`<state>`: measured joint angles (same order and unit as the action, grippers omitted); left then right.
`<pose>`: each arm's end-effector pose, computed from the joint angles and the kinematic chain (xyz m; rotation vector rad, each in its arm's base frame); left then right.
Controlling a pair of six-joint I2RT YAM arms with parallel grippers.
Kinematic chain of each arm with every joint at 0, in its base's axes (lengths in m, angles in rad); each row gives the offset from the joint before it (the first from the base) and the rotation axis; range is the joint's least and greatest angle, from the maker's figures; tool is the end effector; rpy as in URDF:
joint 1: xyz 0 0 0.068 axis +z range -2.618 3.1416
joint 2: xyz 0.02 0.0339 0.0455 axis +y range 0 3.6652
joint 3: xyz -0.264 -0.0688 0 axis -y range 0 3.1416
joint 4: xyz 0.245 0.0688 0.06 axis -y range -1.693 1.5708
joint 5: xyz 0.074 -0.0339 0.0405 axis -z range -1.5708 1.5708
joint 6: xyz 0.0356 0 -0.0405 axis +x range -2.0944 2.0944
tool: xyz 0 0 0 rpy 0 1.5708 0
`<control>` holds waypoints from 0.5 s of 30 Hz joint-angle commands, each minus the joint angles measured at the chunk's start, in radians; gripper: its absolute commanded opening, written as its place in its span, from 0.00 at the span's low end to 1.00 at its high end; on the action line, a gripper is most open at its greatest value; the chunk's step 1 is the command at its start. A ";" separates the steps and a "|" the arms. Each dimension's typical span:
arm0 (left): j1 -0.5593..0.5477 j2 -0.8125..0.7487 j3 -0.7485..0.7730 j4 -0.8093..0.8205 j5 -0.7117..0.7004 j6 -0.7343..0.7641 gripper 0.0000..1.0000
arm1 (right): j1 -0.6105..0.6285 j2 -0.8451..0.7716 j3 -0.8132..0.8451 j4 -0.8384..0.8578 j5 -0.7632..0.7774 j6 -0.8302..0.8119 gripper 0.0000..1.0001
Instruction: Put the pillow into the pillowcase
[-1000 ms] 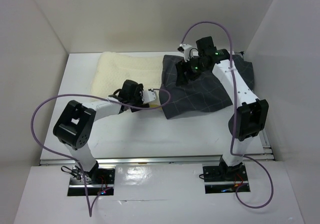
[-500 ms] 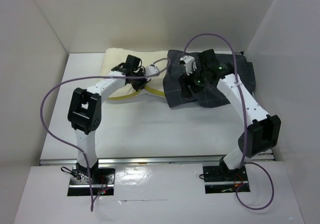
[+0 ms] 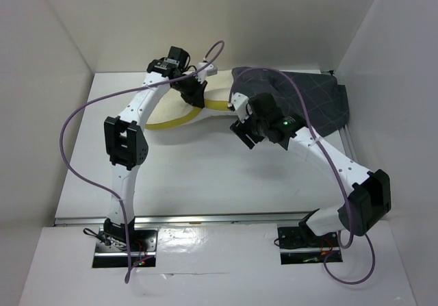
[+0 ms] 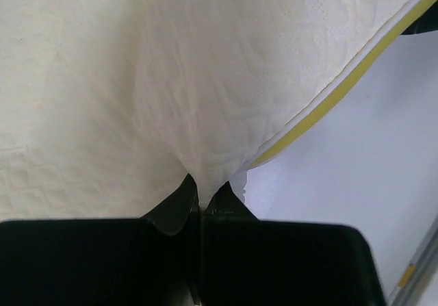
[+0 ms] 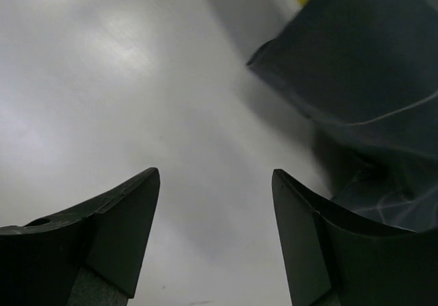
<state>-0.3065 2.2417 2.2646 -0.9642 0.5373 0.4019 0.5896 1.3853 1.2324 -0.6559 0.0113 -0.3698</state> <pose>0.4610 -0.1650 0.3013 1.0433 2.1957 -0.6282 0.2481 0.1655 0.3157 -1.0943 2.1152 0.0913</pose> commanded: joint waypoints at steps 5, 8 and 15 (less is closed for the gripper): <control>0.000 -0.057 0.035 -0.074 0.196 -0.093 0.00 | 0.003 0.086 0.038 0.205 0.251 0.097 0.74; 0.009 -0.080 0.035 -0.054 0.176 -0.126 0.00 | 0.003 0.112 0.054 0.271 0.260 0.097 0.74; 0.009 -0.160 -0.042 0.025 0.147 -0.160 0.00 | -0.024 0.182 0.147 0.199 0.210 0.178 0.72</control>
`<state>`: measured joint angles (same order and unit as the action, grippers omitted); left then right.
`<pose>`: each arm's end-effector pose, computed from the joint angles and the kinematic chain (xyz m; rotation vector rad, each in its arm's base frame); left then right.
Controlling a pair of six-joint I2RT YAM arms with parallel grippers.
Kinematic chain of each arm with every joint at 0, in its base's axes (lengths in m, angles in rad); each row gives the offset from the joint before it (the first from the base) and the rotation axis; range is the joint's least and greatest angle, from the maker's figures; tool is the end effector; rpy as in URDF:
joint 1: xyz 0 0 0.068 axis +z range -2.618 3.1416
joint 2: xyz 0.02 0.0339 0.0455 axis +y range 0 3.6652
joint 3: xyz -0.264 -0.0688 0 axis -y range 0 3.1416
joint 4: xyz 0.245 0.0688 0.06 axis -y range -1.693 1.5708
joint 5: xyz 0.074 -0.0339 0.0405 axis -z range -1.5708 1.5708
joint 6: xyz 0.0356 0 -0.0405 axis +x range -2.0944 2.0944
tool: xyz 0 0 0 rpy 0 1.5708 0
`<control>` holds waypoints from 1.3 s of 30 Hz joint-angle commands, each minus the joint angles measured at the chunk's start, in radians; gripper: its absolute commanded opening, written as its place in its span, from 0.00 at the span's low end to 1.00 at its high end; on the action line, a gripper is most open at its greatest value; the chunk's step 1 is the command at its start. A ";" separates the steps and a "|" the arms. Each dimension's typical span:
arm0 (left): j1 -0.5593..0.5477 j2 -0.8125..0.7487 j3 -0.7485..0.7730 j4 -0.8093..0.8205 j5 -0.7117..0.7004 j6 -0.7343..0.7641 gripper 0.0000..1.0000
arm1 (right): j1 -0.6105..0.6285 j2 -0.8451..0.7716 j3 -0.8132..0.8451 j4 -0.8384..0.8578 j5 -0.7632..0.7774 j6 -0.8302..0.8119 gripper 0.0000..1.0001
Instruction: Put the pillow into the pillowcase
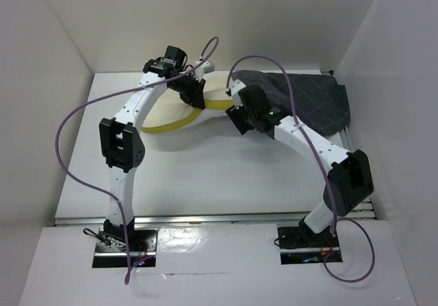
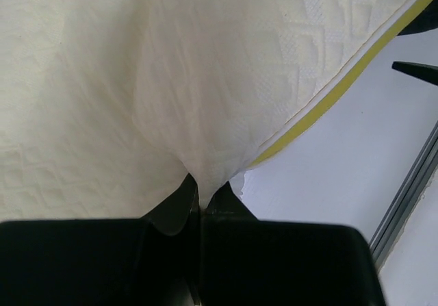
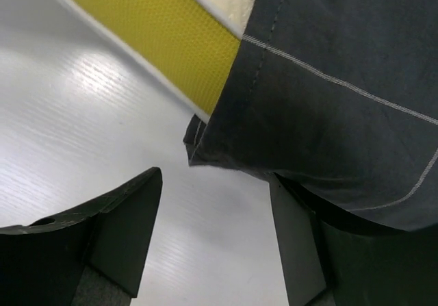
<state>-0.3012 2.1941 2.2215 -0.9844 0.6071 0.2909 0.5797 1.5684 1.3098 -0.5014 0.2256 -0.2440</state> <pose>0.4493 -0.1609 0.3102 0.9400 2.2546 -0.7653 0.2975 0.1853 0.2980 -0.8204 2.1581 -0.0922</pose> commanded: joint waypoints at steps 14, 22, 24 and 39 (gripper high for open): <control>0.004 -0.131 -0.148 0.205 -0.041 -0.139 0.00 | -0.032 0.099 0.356 -0.129 -0.296 0.084 0.00; 0.004 -0.073 -0.123 0.266 -0.058 -0.225 0.00 | 0.017 0.108 0.482 -0.233 -0.420 0.084 0.00; 0.004 -0.073 -0.123 0.279 -0.058 -0.234 0.00 | 0.017 0.108 0.482 -0.233 -0.420 0.084 0.00; -0.016 -0.186 -0.210 0.372 -0.108 -0.276 0.00 | -0.035 0.097 0.328 -0.100 0.063 0.153 0.58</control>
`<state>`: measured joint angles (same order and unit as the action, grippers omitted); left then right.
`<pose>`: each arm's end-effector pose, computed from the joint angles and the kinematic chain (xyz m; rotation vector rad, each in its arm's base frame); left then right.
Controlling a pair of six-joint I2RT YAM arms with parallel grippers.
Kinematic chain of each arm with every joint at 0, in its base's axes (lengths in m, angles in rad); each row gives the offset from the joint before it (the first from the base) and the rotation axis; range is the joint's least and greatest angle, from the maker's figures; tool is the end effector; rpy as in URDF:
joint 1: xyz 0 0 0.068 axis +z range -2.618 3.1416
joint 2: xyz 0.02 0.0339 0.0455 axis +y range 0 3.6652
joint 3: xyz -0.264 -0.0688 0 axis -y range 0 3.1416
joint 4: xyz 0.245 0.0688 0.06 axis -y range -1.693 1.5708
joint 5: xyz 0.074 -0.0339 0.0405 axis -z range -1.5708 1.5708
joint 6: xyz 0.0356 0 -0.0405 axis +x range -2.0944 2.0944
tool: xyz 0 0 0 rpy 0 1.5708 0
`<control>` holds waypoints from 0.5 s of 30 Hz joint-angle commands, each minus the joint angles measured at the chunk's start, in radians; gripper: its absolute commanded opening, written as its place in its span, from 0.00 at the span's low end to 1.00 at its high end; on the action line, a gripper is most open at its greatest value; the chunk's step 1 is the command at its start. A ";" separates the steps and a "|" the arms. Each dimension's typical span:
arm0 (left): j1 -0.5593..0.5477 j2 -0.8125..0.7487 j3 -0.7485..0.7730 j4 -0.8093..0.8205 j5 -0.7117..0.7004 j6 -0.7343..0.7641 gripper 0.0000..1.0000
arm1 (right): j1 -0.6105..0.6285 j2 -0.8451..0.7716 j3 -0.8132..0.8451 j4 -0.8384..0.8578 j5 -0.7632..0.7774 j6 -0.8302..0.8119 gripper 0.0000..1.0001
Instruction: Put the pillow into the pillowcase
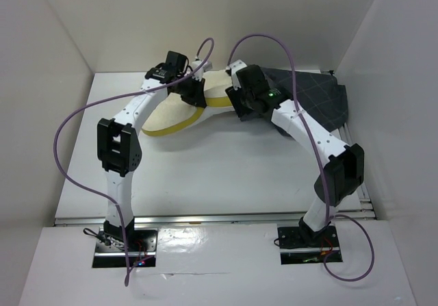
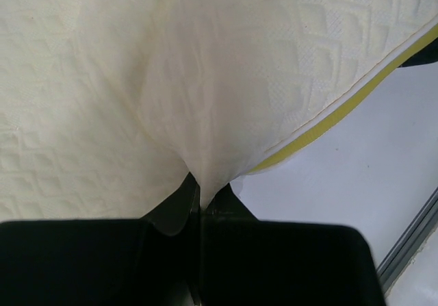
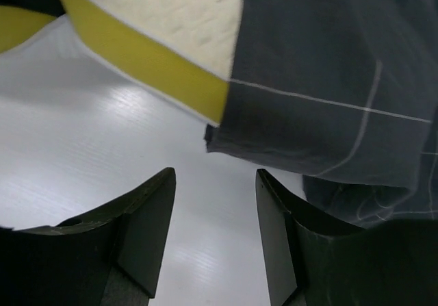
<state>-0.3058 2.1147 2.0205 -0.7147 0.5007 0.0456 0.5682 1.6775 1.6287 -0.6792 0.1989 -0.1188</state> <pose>0.4515 -0.1604 0.3000 0.6492 2.2770 -0.7196 0.3216 0.1970 0.3515 -0.6716 2.1803 0.0059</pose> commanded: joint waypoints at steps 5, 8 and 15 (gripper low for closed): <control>-0.032 -0.143 -0.009 0.093 -0.002 -0.030 0.00 | -0.070 0.056 0.056 0.096 0.088 0.039 0.54; -0.032 -0.153 -0.028 0.093 0.007 -0.030 0.00 | -0.080 0.103 0.103 0.096 0.065 0.057 0.52; -0.041 -0.171 -0.074 0.113 0.007 -0.039 0.00 | -0.090 0.191 0.226 0.064 -0.035 0.058 0.11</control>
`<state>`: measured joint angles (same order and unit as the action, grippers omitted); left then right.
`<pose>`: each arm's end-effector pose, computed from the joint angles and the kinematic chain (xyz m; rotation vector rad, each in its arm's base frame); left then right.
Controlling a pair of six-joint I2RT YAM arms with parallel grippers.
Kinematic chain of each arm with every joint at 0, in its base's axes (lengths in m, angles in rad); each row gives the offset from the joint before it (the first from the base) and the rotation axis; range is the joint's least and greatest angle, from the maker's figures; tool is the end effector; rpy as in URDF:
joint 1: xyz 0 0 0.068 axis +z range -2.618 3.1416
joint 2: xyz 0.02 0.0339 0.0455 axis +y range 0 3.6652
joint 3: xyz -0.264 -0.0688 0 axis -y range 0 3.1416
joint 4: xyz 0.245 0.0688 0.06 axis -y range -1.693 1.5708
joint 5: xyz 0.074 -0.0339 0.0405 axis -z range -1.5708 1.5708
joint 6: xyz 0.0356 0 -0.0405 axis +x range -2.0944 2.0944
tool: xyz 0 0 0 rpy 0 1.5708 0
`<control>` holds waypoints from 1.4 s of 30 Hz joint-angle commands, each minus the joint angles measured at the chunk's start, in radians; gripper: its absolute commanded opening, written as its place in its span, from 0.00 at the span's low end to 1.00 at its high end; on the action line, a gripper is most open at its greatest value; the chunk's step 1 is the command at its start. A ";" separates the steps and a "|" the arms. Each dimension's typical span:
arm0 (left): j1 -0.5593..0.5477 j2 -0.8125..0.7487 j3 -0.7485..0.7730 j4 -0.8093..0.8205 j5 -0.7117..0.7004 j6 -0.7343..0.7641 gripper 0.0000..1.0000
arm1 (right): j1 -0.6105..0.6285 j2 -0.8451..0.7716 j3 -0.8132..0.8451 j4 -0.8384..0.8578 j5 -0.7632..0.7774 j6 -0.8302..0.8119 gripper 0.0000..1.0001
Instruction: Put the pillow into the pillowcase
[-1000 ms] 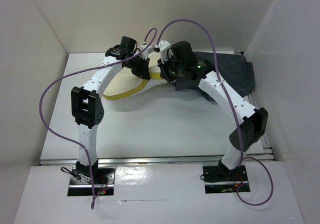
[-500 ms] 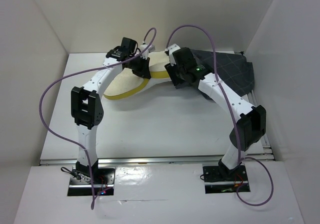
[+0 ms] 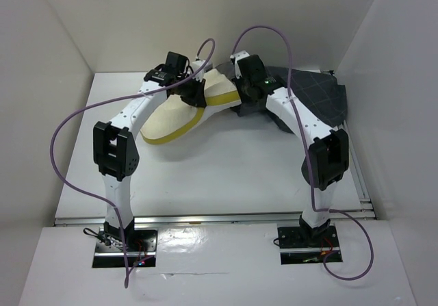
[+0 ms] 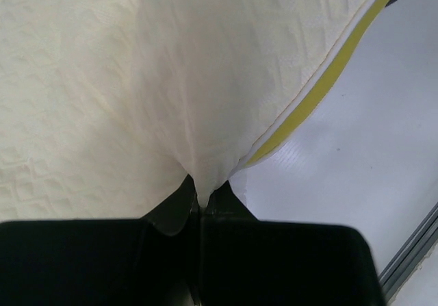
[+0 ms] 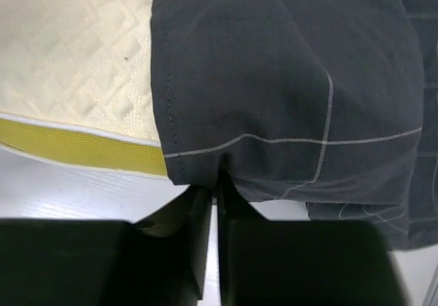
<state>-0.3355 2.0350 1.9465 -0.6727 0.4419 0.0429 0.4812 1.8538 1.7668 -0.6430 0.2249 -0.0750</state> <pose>0.4335 -0.1673 0.3144 0.6562 2.2387 -0.6611 0.3795 0.1892 0.3330 -0.5143 2.2201 -0.0465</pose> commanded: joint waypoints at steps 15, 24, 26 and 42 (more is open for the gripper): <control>-0.020 -0.009 0.023 0.163 0.020 -0.126 0.00 | 0.112 -0.047 0.187 -0.130 -0.456 0.003 0.00; 0.030 -0.038 -0.001 0.214 0.047 -0.236 0.00 | 0.112 -0.091 0.079 -0.168 -0.572 0.024 0.00; 0.039 -0.055 -0.032 0.223 0.060 -0.236 0.00 | 0.112 -0.102 0.059 -0.168 -0.549 0.014 0.14; -0.060 -0.387 -0.597 0.058 0.138 0.162 0.00 | -0.092 -0.053 0.256 -0.049 -0.331 -0.017 0.79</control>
<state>-0.3492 1.7218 1.3613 -0.5697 0.4633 0.0849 0.3729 1.8030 1.9747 -0.7303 -0.1184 -0.0868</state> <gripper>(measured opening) 0.068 0.792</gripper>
